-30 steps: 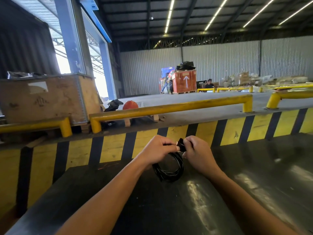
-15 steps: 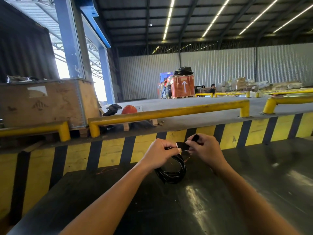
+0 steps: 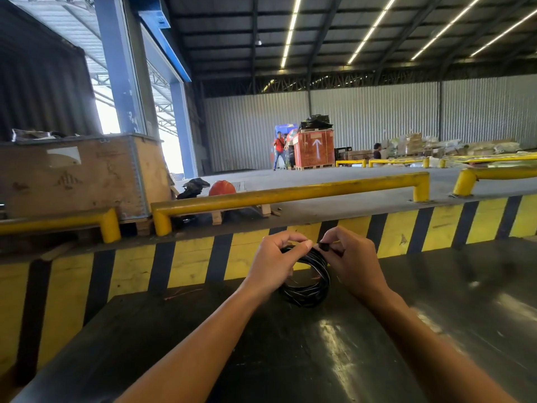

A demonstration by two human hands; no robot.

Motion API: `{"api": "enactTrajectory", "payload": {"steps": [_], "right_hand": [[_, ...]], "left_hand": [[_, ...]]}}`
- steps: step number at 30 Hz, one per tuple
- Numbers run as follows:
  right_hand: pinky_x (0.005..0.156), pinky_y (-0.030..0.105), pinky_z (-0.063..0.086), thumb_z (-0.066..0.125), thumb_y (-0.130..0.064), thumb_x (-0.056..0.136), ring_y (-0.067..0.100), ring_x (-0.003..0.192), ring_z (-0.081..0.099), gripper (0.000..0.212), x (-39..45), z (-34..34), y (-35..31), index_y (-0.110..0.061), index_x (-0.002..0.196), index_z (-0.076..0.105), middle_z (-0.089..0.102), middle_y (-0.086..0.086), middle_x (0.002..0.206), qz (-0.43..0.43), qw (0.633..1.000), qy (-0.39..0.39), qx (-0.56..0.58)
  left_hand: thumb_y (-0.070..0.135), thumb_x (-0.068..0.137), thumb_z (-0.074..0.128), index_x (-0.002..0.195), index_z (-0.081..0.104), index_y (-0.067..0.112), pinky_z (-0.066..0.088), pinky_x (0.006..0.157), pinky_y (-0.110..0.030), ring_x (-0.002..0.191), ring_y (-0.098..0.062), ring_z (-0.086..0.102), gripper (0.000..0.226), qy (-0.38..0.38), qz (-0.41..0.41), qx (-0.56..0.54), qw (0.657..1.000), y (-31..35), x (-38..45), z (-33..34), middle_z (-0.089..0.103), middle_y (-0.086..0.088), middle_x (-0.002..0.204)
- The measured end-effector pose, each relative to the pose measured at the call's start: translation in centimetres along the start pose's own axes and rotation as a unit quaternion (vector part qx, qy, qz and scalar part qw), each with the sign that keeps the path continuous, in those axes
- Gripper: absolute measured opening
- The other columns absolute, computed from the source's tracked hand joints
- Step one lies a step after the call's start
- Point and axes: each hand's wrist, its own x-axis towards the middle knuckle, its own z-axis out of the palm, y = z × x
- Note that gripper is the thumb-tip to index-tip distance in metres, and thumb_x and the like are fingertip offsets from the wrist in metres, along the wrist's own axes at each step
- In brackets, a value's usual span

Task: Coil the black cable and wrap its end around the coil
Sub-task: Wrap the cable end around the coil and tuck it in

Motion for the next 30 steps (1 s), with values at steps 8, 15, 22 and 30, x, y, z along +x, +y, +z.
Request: {"api": "enactTrajectory", "payload": {"steps": [8,15,22,30], "right_hand": [[0.061,0.011,0.050,0.071,-0.008,0.079,0.008,0.068,0.063,0.011,0.1,0.5,0.4,-0.013,0.081,0.061,0.062,-0.004,0.075,0.033,0.999,0.003,0.038],[0.060,0.019,0.055,0.068,-0.013,0.082,0.009,0.069,0.069,0.008,0.0,0.1,0.4,-0.013,0.086,0.061,0.067,0.003,0.080,0.194,0.944,-0.083,0.253],[0.045,0.014,0.042,0.054,-0.019,0.092,0.000,0.046,0.056,0.012,-0.4,0.4,0.7,-0.011,0.097,0.063,0.064,-0.010,0.052,0.268,0.896,-0.212,0.283],[0.071,0.021,0.056,0.077,-0.027,0.073,0.014,0.089,0.070,0.061,-0.6,-0.3,0.2,-0.017,0.126,0.049,0.069,0.003,0.105,0.240,0.906,-0.266,0.226]], "left_hand": [[0.030,0.086,0.065,0.105,0.063,0.026,0.040,0.046,-0.024,0.056,-0.018,0.052,0.019,-0.011,-0.023,-0.033,0.999,-0.8,0.2,0.1,0.066,-0.024,0.084],[0.028,0.089,0.063,0.102,0.064,0.024,0.040,0.045,-0.023,0.045,-0.007,0.048,0.014,-0.007,-0.034,-0.015,0.999,-2.3,0.1,-0.3,0.066,-0.006,0.073],[0.025,0.090,0.060,0.084,0.072,0.024,0.045,0.054,-0.018,0.062,-0.010,0.063,0.014,-0.010,-0.002,-0.011,1.000,-2.7,0.0,0.6,0.069,0.002,0.069],[0.025,0.095,0.054,0.062,0.063,0.020,0.038,0.051,-0.027,0.048,-0.008,0.047,0.035,0.006,-0.002,0.031,1.000,-3.8,-0.4,0.9,0.054,0.007,0.053]]}}
